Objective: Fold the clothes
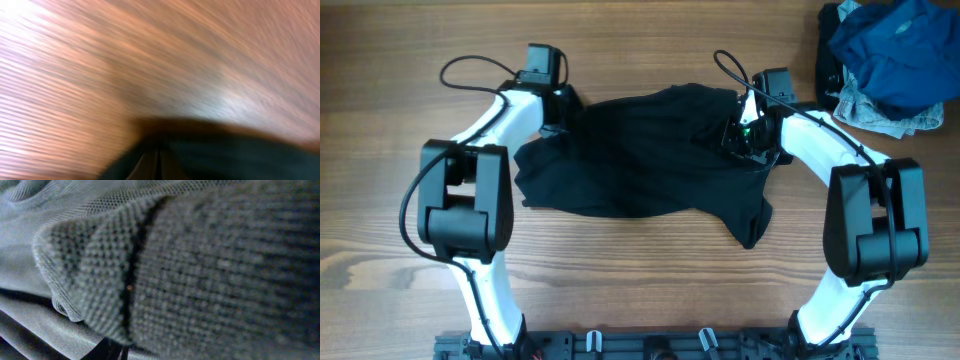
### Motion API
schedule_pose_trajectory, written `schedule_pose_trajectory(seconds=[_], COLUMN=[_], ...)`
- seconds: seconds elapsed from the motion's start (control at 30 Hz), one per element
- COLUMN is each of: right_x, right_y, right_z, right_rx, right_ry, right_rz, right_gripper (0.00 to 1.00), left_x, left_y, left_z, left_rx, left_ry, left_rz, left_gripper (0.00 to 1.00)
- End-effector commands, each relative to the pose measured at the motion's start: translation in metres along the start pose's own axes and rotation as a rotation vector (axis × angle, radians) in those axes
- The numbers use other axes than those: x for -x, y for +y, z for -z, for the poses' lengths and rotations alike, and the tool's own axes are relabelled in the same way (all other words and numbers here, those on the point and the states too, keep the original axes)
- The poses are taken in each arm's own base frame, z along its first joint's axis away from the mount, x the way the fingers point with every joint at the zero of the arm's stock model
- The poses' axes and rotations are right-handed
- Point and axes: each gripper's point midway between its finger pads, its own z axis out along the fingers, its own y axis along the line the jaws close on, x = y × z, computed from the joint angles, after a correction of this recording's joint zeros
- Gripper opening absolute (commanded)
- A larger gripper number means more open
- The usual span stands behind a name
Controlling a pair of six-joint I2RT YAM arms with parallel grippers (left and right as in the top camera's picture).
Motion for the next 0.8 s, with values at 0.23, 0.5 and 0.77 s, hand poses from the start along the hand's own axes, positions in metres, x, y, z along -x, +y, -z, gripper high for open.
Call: schedule_pose_trajectory(seconds=[0.23, 0.5, 0.77], right_x=[-0.006, 0.002, -0.003], right_y=[-0.004, -0.001, -0.003], right_z=[-0.015, -0.015, -0.015], right_rx=[-0.038, -0.023, -0.032], right_ry=[0.019, -0.012, 0.008], right_rz=[0.056, 0.041, 0.037], right_gripper=[0.38, 0.39, 0.39], left_x=[0.074, -0.045, -0.093], left_y=[0.110, -0.030, -0.024], left_z=[0.032, 0.063, -0.002], left_rx=[0.116, -0.076, 0.078], left_ry=[-0.117, 0.144, 0.224], left_rz=[0.167, -0.097, -0.090], left_gripper=[0.04, 0.04, 0.04])
